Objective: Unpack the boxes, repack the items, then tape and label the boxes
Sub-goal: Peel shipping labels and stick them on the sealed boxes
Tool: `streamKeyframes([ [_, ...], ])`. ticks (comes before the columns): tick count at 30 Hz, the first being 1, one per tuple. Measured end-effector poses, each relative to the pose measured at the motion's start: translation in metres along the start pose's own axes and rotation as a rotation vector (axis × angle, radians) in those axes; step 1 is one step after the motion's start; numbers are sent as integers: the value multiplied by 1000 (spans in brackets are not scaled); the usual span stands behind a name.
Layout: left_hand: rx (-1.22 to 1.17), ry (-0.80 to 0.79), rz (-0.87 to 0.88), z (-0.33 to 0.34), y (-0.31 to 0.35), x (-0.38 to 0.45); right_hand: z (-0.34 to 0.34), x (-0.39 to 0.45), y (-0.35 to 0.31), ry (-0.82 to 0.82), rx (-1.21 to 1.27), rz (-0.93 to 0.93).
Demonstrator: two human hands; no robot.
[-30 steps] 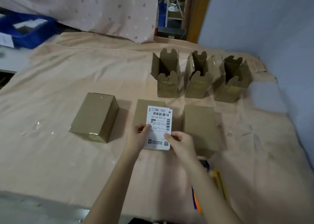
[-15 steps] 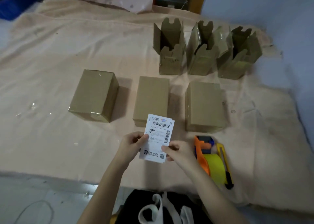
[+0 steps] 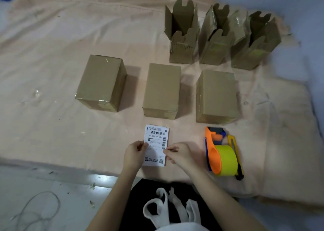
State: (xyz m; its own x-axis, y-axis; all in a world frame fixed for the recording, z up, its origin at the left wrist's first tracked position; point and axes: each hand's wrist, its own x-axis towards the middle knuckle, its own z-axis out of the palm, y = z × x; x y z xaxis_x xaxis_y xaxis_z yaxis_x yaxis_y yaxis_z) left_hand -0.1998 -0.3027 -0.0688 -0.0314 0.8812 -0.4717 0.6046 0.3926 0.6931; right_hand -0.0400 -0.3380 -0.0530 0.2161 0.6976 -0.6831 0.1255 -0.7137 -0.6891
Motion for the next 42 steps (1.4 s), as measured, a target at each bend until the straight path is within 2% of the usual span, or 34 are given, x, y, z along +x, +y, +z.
streamKeyframes([
  [9, 17, 18, -3, 2, -1, -1, 10, 4, 5, 83, -24, -36],
  [12, 23, 70, -22, 1, -1, -2, 11, 3, 6, 83, -9, -34],
  [15, 144, 117, -60, -1, 2, -5, 12, 2, 8, 72, 0, -43],
  [18, 213, 166, 32, -4, 8, -7, 11, -1, 6, 81, -28, -73],
  [22, 220, 103, 113, -14, 16, -10, 3, -15, -3, 69, -9, -121],
  [28, -214, -216, 44, -39, 42, -20, -17, -45, -21, 90, 109, -196],
  [34, -444, -173, 60, -44, 67, -25, -30, -60, -42, 76, 266, -212],
  [38, -459, -146, 144, -45, 85, -17, -40, -65, -47, 42, 288, -205],
  [42, -431, -169, 234, -39, 109, -12, -51, -71, -50, 88, 338, -267],
])
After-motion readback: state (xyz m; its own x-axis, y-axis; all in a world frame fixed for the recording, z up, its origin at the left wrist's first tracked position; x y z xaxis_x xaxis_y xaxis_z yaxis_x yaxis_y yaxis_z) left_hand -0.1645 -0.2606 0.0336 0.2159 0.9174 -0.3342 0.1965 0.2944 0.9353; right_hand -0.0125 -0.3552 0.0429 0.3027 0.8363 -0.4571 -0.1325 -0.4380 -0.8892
